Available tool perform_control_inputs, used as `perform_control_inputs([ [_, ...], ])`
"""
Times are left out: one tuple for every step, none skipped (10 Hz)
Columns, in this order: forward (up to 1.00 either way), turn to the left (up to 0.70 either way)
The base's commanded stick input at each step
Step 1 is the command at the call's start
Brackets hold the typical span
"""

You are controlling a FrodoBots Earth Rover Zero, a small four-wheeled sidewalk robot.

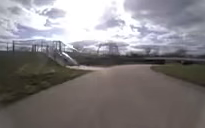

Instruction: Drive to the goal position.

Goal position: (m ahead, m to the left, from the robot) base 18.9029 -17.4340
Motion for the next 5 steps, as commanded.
perform_control_inputs([
  [1.00, -0.01],
  [1.00, -0.06],
  [1.00, -0.39],
  [1.00, -0.40],
  [1.00, -0.40],
])
